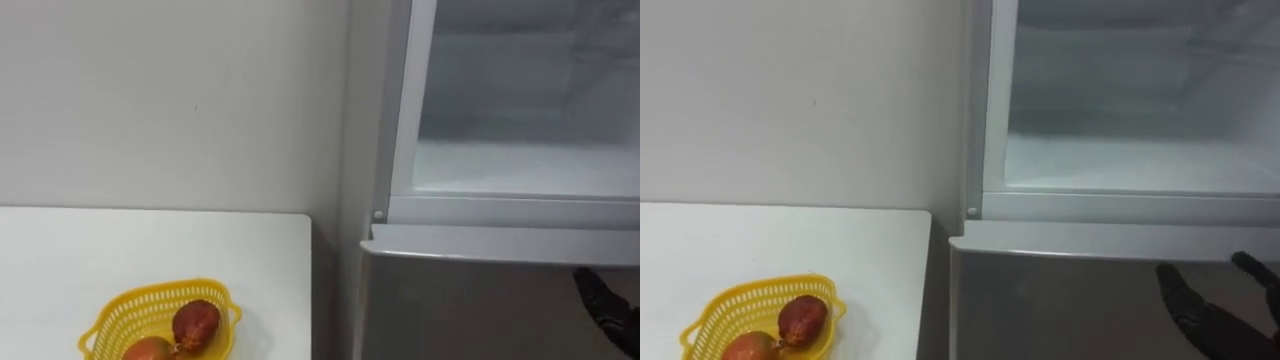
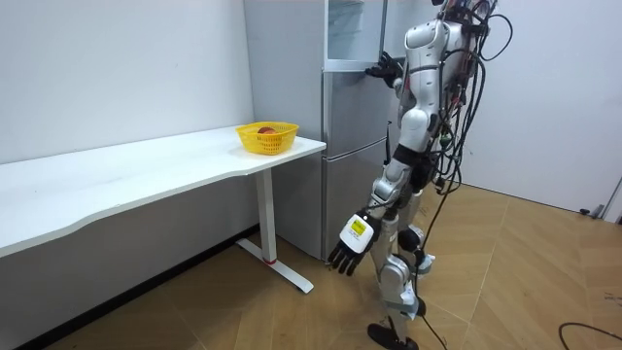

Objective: Retrieve from the upper fridge

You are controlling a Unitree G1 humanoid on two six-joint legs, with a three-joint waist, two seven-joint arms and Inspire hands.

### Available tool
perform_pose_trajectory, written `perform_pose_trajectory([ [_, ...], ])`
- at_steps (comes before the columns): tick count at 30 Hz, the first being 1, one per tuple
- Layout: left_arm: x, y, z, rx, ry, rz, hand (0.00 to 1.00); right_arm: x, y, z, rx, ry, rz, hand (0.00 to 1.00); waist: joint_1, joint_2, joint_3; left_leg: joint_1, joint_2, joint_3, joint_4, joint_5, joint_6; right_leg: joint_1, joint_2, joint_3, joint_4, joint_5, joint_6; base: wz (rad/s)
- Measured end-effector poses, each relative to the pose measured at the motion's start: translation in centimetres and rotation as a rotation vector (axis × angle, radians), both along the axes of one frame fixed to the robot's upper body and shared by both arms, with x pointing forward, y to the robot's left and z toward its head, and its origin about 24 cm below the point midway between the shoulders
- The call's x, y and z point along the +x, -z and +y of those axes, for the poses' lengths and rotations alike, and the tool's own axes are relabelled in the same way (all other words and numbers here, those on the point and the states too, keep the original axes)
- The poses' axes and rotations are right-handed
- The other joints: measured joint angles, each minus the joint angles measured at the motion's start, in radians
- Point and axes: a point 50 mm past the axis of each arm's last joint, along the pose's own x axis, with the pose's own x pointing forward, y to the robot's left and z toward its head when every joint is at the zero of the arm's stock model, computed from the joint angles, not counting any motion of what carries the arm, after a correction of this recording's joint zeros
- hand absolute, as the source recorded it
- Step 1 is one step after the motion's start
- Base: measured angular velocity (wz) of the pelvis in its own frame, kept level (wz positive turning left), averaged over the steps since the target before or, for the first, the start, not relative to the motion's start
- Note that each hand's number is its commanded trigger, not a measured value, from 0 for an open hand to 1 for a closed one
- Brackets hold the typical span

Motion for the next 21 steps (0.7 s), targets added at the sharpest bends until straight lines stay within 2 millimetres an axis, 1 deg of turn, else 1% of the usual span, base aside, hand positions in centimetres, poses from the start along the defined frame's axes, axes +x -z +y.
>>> perform_pose_trajectory([
  [1, -0.1, -0.1, 0.2, 0.006, -0.025, -0.005, 0.0, -1.5, 2.8, -1.4, 0.15, 0.114, 0.111, 0.0, 0.0, 0.002, 0.0004, -0.002, -0.002, 0.002, -0.001, 0.0, 0.0, -0.003, 0.0, 0.002, 0.001, 0.0, 0.0, -0.09],
  [2, -0.1, -0.1, 0.3, 0.01, -0.045, -0.009, 0.0, -3.6, 5.6, -2.5, 0.329, 0.246, 0.199, 0.0, 0.0, 0.009, 0.0002, -0.005, -0.001, 0.007, -0.001, 0.0, 0.0, -0.011, 0.002, 0.003, 0.004, 0.0, 0.0, -0.15],
  [3, -0.2, -0.1, 0.3, 0.009, -0.054, -0.01, 0.0, -4.7, 6.5, -2.8, 0.41, 0.314, 0.219, 0.0, -0.002, 0.009, -0.0004, -0.009, -0.001, 0.012, -0.002, 0.001, 0.0, -0.016, 0.002, 0.006, 0.006, 0.0, 0.0, -0.23],
  [4, -0.3, 0.0, 0.0, 0.001, -0.07, -0.01, 0.0, -6.4, 7.8, -3.2, 0.534, 0.421, 0.23, 0.0, -0.013, 0.022, 0.0094, -0.019, -0.001, 0.021, -0.001, 0.001, 0.0, -0.034, 0.002, 0.013, 0.016, 0.0, 0.001, -0.26],
  [5, -0.4, 0.1, -0.3, -0.013, -0.073, -0.01, 0.0, -7.4, 8.2, -3.5, 0.61, 0.492, 0.22, 0.0, -0.031, 0.042, 0.0155, -0.029, -0.004, 0.027, -0.002, 0.004, 0.002, -0.053, 0.0, 0.026, 0.027, -0.002, 0.002, -0.27],
  [6, -0.3, 0.1, -0.3, -0.017, -0.074, -0.013, 0.0, -7.7, 8.3, -3.6, 0.639, 0.518, 0.212, 0.0, -0.043, 0.047, 0.0172, -0.035, -0.006, 0.032, -0.002, 0.007, 0.002, -0.065, -0.001, 0.034, 0.036, -0.005, 0.002, -0.32],
  [7, -0.1, -0.1, 0.0, -0.012, -0.086, -0.028, 0.0, -8.0, 8.4, -3.7, 0.68, 0.557, 0.203, 0.0, -0.053, 0.048, 0.0195, -0.043, -0.009, 0.05, -0.006, 0.013, 0.001, -0.092, -0.004, 0.051, 0.057, -0.014, 0.0, -0.34],
  [8, 0.0, -0.1, 0.2, -0.009, -0.089, -0.035, 0.0, -8.1, 8.5, -3.7, 0.691, 0.572, 0.2, 0.0, -0.052, 0.046, 0.0208, -0.044, -0.009, 0.058, -0.007, 0.014, 0.0, -0.103, -0.003, 0.061, 0.068, -0.018, -0.002, -0.44],
  [9, 0.8, -0.2, 0.6, -0.008, -0.089, -0.056, 0.0, -8.0, 8.2, -3.7, 0.715, 0.592, 0.183, 0.0, -0.052, 0.035, 0.0241, -0.046, -0.009, 0.075, -0.006, 0.014, -0.001, -0.123, -0.003, 0.076, 0.091, -0.028, -0.005, -0.4],
  [10, 1.3, -0.3, 0.8, -0.017, -0.079, -0.077, 0.0, -7.7, 7.9, -3.8, 0.727, 0.602, 0.164, 0.0, -0.052, 0.022, 0.0234, -0.046, -0.01, 0.085, -0.005, 0.015, -0.001, -0.135, -0.002, 0.09, 0.106, -0.036, -0.005, -0.33],
  [11, 2.0, -0.3, 0.9, -0.029, -0.068, -0.098, 0.0, -7.6, 7.5, -3.9, 0.741, 0.613, 0.136, 0.0, -0.055, 0.009, 0.0237, -0.049, -0.01, 0.086, -0.003, 0.015, -0.001, -0.142, -0.002, 0.094, 0.108, -0.04, -0.005, -0.14],
  [13, 2.5, -0.3, 0.8, -0.052, -0.057, -0.116, 0.0, -7.5, 7.1, -4.2, 0.762, 0.639, 0.105, 0.0, -0.056, -0.003, 0.026, -0.054, -0.01, 0.085, -0.003, 0.015, -0.001, -0.148, -0.001, 0.096, 0.107, -0.04, -0.005, 0.0],
  [16, 1.8, -0.3, 0.7, -0.072, -0.055, -0.099, 0.0, -7.5, 6.3, -4.7, 0.803, 0.679, 0.051, 0.0, -0.061, -0.007, 0.0214, -0.058, -0.011, 0.085, -0.005, 0.014, -0.001, -0.156, -0.001, 0.098, 0.105, -0.039, -0.003, 0.0],
  [21, 0.8, -0.4, 0.8, -0.069, -0.054, -0.086, 0.0, -8.2, 5.7, -5.6, 0.803, 0.762, -0.002, 0.0, -0.069, -0.001, 0.0151, -0.073, -0.011, 0.084, -0.005, 0.014, -0.001, -0.16, 0.0, 0.097, 0.104, -0.031, -0.003, 0.0],
])
